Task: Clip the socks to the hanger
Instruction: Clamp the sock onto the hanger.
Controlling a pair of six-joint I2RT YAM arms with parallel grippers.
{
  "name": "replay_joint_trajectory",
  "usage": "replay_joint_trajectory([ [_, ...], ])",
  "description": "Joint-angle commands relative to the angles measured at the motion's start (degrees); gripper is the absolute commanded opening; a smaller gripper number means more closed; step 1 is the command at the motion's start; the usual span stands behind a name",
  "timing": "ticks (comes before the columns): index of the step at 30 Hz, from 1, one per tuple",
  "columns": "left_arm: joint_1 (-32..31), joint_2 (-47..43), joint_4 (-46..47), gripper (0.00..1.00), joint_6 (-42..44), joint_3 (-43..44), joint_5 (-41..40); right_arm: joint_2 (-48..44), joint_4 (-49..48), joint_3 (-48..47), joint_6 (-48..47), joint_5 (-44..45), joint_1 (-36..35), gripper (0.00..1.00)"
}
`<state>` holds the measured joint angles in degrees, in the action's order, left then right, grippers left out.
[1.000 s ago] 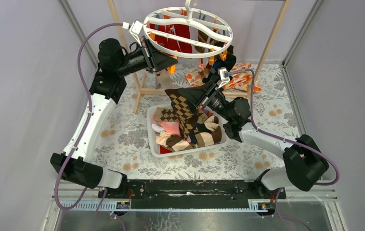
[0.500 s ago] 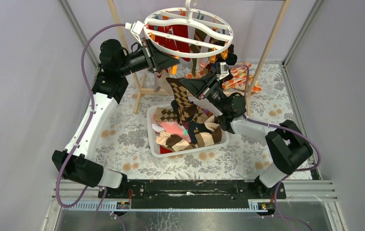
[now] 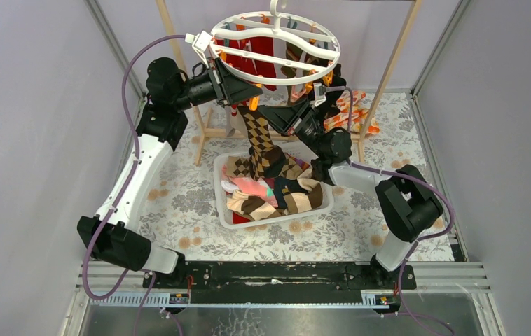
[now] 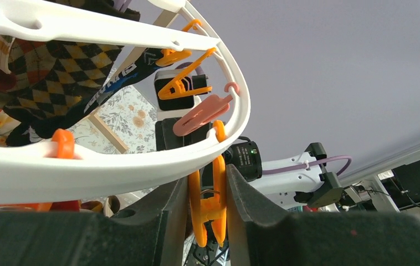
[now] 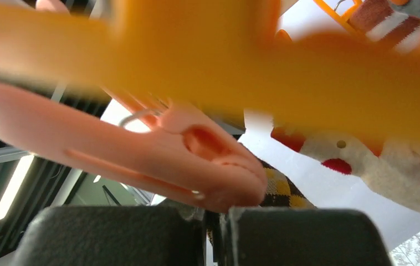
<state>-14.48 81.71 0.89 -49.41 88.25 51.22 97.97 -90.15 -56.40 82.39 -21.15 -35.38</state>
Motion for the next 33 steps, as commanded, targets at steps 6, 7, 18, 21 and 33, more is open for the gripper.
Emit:
replay_joint_trajectory([
  [6,0.24,-0.58,5.57,0.0,-1.9,-1.57,3.39,0.3,-7.85,-5.13,4.22,-3.2,1.09,0.0],
  [7,0.24,-0.65,5.61,0.0,-1.92,-1.63,3.48,0.19,-7.85,-5.2,4.26,-3.41,1.12,0.0],
  [18,0.26,-0.94,6.94,0.0,-2.59,-1.62,4.57,-1.24,-7.85,-3.57,4.68,-8.0,1.23,0.0],
  [21,0.24,-0.82,7.73,0.0,-3.27,-1.76,4.82,-1.12,-7.93,-4.66,5.51,-8.74,1.21,0.0],
  [33,0.24,-1.25,8.41,0.0,-3.66,-2.27,6.01,-0.51,-8.02,-6.61,6.03,-6.68,1.2,0.0],
])
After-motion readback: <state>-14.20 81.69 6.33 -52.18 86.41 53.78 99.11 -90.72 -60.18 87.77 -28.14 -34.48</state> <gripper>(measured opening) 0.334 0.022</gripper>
